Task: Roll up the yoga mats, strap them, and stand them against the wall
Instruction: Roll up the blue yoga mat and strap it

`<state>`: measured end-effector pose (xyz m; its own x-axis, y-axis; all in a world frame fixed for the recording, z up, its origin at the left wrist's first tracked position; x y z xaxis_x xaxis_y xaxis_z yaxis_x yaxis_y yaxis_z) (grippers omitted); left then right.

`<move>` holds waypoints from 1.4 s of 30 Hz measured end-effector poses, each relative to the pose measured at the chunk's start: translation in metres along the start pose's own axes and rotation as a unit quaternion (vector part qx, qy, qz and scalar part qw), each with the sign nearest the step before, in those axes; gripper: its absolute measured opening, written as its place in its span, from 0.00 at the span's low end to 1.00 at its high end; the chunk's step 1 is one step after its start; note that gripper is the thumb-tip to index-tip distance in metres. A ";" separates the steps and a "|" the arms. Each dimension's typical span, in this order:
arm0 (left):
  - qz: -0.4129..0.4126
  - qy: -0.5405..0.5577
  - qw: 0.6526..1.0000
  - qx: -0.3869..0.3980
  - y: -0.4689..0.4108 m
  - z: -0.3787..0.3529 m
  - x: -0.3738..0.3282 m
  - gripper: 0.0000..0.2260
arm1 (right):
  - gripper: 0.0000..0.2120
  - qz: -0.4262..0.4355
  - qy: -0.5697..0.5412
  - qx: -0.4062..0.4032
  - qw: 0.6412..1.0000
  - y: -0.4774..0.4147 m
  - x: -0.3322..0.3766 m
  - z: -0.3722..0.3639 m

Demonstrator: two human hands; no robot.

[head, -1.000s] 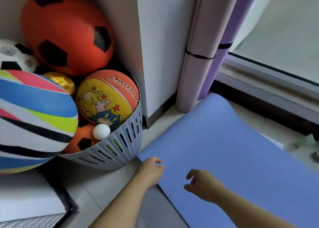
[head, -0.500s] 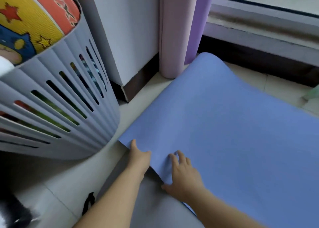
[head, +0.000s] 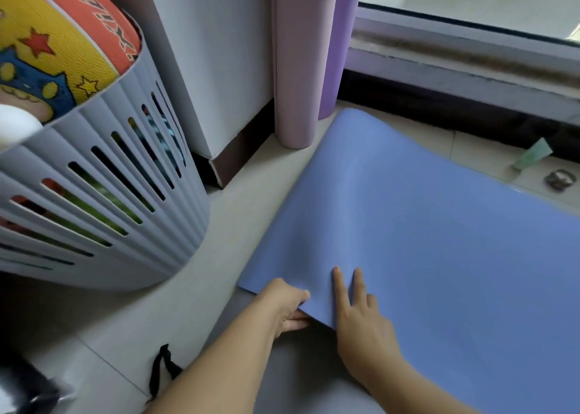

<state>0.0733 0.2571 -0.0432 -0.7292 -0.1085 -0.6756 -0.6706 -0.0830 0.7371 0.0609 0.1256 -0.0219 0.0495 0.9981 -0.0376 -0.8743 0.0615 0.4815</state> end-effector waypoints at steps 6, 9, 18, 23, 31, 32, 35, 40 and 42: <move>-0.019 -0.084 0.995 0.042 0.002 -0.012 -0.003 0.05 | 0.41 -0.015 0.086 0.015 0.996 0.001 -0.012 0.014; -0.021 -0.177 0.981 0.073 0.009 -0.010 -0.011 0.07 | 0.41 -0.018 0.082 0.022 0.996 0.000 -0.016 0.020; -0.014 -0.093 0.995 -0.036 0.009 -0.002 -0.017 0.44 | 0.38 -0.015 -0.075 0.001 0.997 0.019 -0.047 0.051; -0.089 0.042 0.982 -0.160 0.001 0.013 -0.028 0.50 | 0.38 -0.019 -0.122 -0.032 0.992 0.041 -0.069 0.080; -0.058 0.004 0.993 0.100 0.125 -0.042 -0.094 0.29 | 0.38 -0.012 -0.179 -0.095 0.979 0.123 -0.128 0.162; -0.069 0.015 0.988 0.134 0.136 -0.052 -0.100 0.28 | 0.38 -0.008 -0.182 -0.103 0.978 0.135 -0.134 0.169; -0.117 0.073 0.971 0.194 0.184 -0.076 -0.123 0.30 | 0.38 0.002 -0.196 -0.122 0.973 0.185 -0.154 0.188; -0.170 0.088 0.956 0.223 0.266 -0.097 -0.150 0.32 | 0.40 0.031 -0.212 -0.117 0.970 0.286 -0.171 0.202; -0.200 0.061 0.950 0.232 0.299 -0.100 -0.159 0.32 | 0.41 0.056 -0.203 -0.096 0.973 0.317 -0.171 0.203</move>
<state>0.0027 0.1505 0.2858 -0.4018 -0.2758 -0.8732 -0.8987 0.3017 0.3183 -0.1266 -0.0239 0.3152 0.1023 0.9219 0.3738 -0.9573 -0.0108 0.2887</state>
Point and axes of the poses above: each hand's wrist, its own y-axis away from the middle knuckle, its own z-axis out of the back of the hand, x = y × z, the point moved 4 cm from there along -y, towards the middle knuckle, and after that the axes turned 15 degrees about -z, right-handed, at the moved point
